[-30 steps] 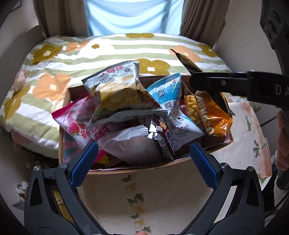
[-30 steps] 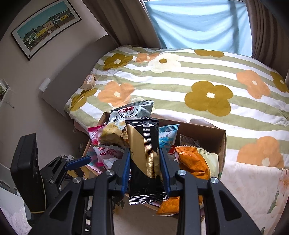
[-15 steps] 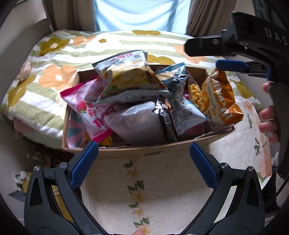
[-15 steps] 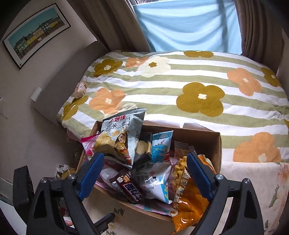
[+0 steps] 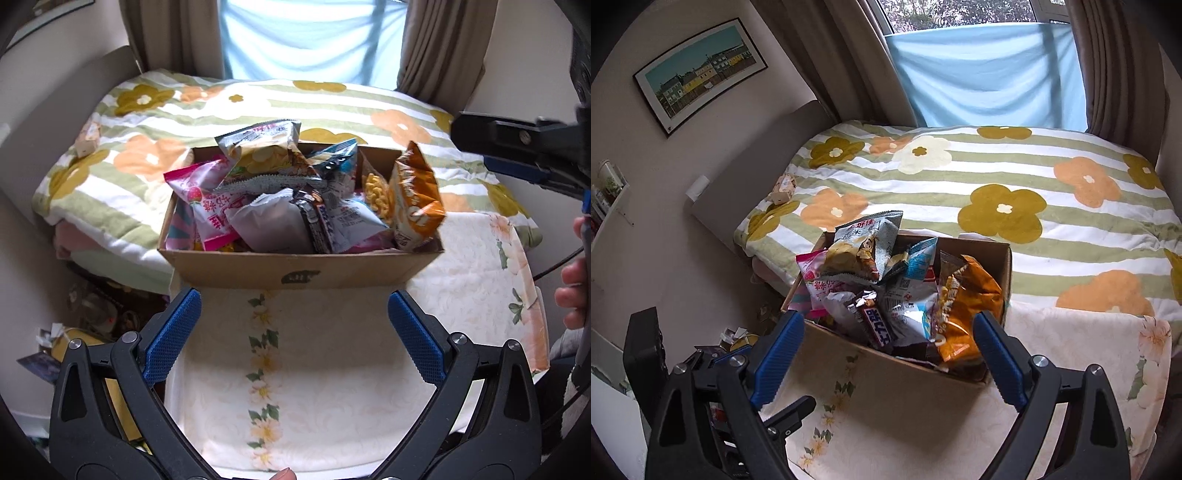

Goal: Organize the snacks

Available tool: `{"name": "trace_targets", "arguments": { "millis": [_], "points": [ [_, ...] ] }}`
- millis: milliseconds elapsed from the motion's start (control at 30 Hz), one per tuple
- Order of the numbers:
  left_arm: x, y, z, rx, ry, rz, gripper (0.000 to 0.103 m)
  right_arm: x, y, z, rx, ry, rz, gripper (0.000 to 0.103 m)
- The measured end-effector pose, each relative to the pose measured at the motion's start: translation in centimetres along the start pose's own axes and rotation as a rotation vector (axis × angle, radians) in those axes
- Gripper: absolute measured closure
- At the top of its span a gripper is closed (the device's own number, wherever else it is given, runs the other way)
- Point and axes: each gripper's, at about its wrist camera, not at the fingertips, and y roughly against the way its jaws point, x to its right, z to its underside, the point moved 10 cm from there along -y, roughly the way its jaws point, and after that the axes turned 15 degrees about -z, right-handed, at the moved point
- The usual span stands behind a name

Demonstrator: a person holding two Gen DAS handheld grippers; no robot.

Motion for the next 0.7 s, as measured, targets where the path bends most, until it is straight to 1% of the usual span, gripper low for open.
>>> {"name": "trace_targets", "arguments": {
  "millis": [200, 333, 433, 533, 700],
  "points": [
    [1.5, 5.2, 2.8, 0.032, 0.030, 0.006, 0.002, -0.6, 6.4, 3.9, 0.039, 0.011, 0.036, 0.012],
    [2.3, 8.8, 4.6, 0.071, 0.044, 0.010, 0.002, -0.8, 11.3, 6.3, 0.093, 0.018, 0.095, 0.012],
    [2.7, 11.9, 5.6, 0.119, 0.052, -0.001, 0.002, -0.7, 14.7, 8.0, 0.130, 0.023, 0.147, 0.012],
    [3.0, 14.9, 6.1, 0.177, 0.066, 0.000, 0.002, -0.9, 17.8, 9.6, 0.163, 0.051, 0.220, 0.012],
    [3.4, 19.2, 6.3, 0.270, 0.095, 0.012, 0.001, -1.4, 21.6, 11.4, 0.229, 0.072, 0.319, 0.012]
  ]
}}
